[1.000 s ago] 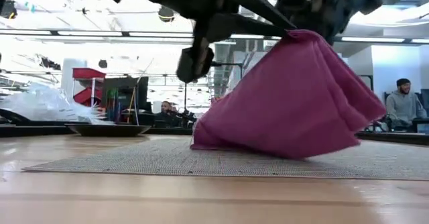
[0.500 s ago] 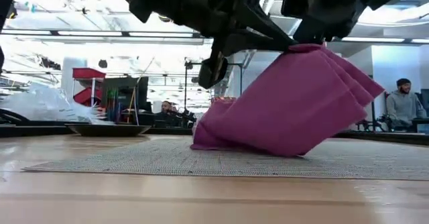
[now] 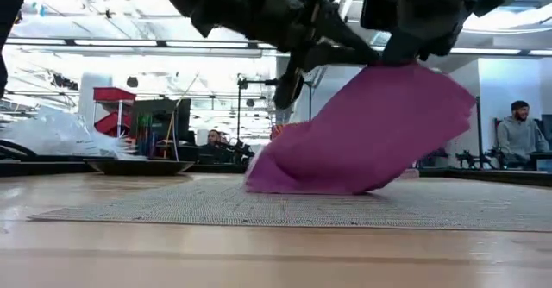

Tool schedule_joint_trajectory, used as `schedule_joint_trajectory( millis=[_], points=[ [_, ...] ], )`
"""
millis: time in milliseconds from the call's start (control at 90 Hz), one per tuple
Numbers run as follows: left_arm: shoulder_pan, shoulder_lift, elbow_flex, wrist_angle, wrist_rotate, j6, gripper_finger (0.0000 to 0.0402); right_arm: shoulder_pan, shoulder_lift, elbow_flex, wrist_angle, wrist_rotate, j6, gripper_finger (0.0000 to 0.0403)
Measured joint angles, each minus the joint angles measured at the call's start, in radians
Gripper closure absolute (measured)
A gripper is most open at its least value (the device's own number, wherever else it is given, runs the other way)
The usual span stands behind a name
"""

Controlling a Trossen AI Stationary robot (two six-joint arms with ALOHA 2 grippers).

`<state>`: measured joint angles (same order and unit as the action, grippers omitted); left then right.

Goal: Set table place
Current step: Fold the pink table napkin

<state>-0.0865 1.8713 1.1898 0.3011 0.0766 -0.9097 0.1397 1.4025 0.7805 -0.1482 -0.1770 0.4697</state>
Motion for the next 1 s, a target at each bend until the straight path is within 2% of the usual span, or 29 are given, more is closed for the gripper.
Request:
schedule_joint_trajectory(
  millis=[144, 267, 356, 511, 556, 767, 1000],
  points=[
    [0.0, 0.0, 0.014, -0.01, 0.006, 0.005, 0.0401, -0.02, 0.027, 0.0, 0.019, 0.0, 0.004, 0.0167],
    [-0.001, 0.0, 0.014, -0.067, 0.006, -0.003, 0.0401, -0.033, 0.009, -0.001, 0.019, 0.003, 0.001, 0.0197],
    [-0.001, 0.0, 0.014, -0.081, 0.005, -0.004, 0.0401, -0.042, -0.012, 0.0, 0.016, 0.0, 0.0, 0.0242],
    [0.003, 0.001, 0.014, -0.055, -0.002, -0.004, 0.0401, -0.05, -0.009, 0.0, -0.048, -0.01, -0.008, 0.0365],
    [0.004, 0.001, 0.014, -0.051, -0.002, -0.005, 0.0401, -0.05, -0.009, 0.0, -0.052, -0.007, -0.014, 0.0387],
    [0.01, 0.001, 0.04, -0.046, -0.003, -0.018, 0.0401, -0.051, -0.057, 0.0, -0.065, -0.039, 0.001, 0.0401],
    [0.01, -0.034, 0.15, -0.089, -0.004, 0.053, 0.0401, -0.034, -0.192, 0.0, -0.147, -0.057, 0.017, 0.0402]
  ],
)
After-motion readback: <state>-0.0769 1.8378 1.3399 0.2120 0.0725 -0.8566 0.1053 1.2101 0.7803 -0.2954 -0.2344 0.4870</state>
